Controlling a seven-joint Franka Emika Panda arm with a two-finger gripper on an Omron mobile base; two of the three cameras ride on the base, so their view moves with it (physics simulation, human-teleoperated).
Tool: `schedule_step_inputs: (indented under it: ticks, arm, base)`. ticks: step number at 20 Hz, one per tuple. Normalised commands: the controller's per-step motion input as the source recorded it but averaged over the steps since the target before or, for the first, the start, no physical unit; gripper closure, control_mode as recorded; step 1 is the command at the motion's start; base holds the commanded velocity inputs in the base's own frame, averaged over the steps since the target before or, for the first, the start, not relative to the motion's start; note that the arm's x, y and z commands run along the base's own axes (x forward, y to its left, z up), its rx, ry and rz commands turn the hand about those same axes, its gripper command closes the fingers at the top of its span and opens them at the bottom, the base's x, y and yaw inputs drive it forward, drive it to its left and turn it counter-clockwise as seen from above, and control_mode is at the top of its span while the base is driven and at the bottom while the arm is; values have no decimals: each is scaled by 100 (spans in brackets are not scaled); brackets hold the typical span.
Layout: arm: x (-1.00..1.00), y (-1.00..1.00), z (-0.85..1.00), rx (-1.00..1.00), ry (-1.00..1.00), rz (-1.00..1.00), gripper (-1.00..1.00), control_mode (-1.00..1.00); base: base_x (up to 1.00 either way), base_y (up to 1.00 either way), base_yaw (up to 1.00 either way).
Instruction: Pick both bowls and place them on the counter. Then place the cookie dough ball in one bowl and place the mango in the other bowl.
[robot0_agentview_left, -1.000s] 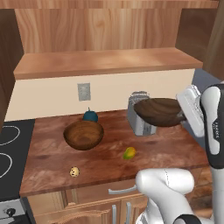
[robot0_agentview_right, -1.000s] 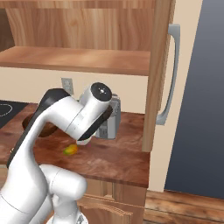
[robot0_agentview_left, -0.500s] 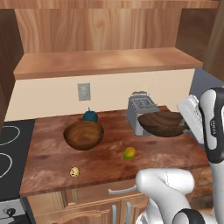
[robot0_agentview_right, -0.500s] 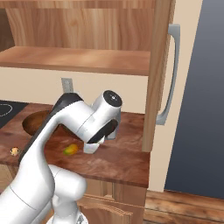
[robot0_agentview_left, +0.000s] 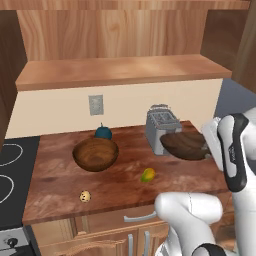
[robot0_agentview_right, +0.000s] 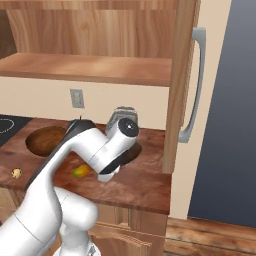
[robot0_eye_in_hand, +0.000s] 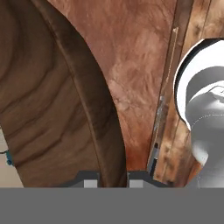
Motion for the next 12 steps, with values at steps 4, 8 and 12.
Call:
schedule_step_inputs:
  ticks: [4,8,12]
  arm:
    - [22,-14,-49,0,5,-12,100,-100]
    - [5,-5,-64,0,11,-8,100,-100]
    - [13,-25,-45,0,11,0,100,-100]
  base:
    - [0,0,0]
    - [0,0,0]
    - [0,0,0]
